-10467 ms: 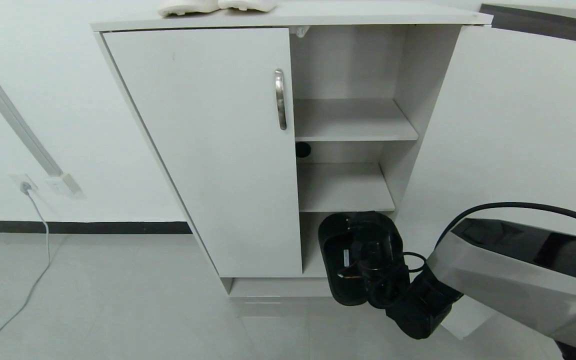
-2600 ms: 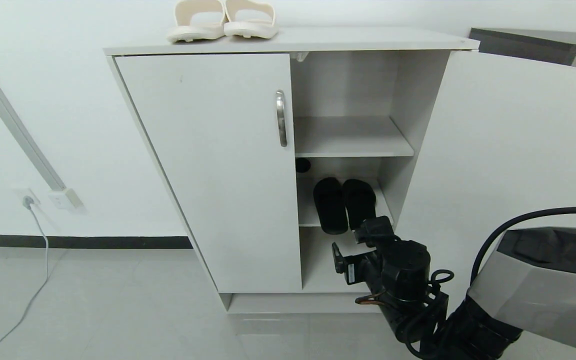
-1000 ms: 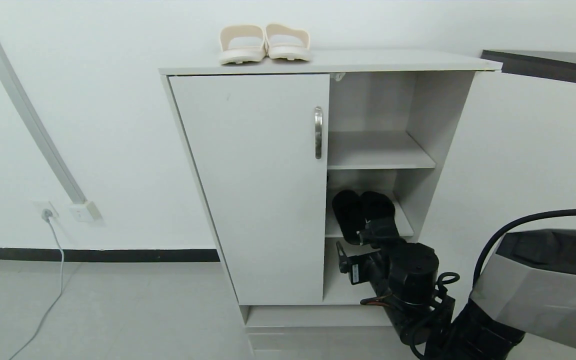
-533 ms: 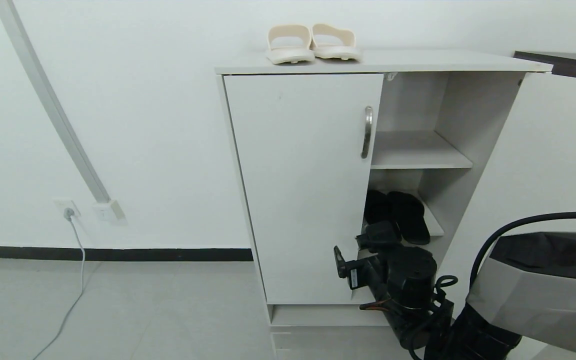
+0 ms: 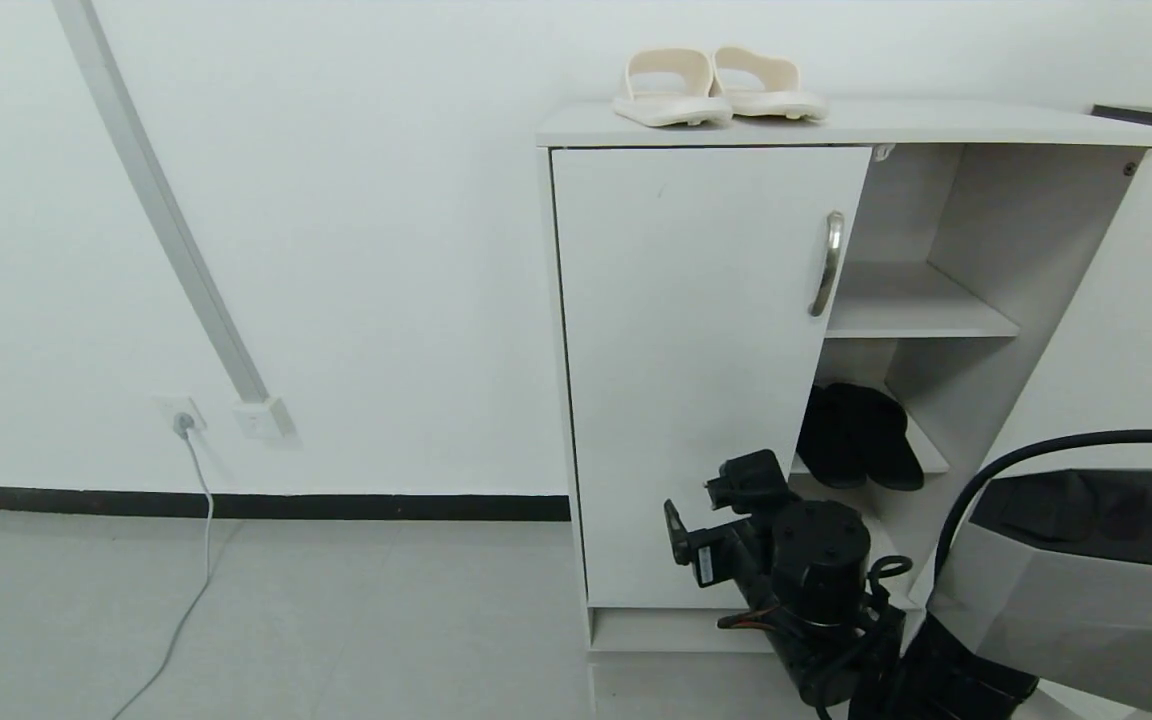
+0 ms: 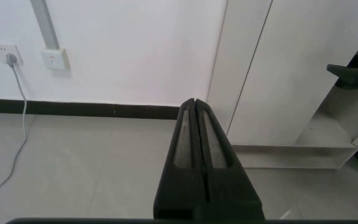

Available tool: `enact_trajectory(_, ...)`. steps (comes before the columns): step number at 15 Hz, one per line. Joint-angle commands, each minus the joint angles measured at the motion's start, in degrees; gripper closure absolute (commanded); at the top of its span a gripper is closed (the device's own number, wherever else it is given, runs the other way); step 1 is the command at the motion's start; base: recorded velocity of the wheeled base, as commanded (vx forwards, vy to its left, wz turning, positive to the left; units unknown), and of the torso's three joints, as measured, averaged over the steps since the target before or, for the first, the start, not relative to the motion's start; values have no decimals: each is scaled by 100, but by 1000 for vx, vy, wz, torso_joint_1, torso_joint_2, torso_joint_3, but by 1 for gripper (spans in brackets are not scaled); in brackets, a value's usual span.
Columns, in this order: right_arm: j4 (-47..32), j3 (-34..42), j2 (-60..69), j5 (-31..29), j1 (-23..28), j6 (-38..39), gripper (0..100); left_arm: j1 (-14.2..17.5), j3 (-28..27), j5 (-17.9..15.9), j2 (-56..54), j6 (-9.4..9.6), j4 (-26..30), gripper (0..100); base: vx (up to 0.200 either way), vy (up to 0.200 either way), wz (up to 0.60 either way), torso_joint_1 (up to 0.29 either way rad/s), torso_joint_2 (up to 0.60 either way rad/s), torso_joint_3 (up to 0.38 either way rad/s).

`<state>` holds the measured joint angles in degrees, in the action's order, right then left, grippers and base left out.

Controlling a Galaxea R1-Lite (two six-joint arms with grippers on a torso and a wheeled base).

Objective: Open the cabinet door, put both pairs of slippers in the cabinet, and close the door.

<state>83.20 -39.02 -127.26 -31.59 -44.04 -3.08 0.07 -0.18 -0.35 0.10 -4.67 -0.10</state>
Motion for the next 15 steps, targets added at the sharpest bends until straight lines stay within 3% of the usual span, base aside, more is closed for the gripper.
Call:
enact_trajectory(1,3,0,-27,3,1,1,0,-7,1,0,8,-8,1,100,0,0,0,0,0,0)
enact_trajectory(15,65,9,-45,-32,1,-8,0,1,1,9,-1,-8,1,100,0,0,0,0,0,0)
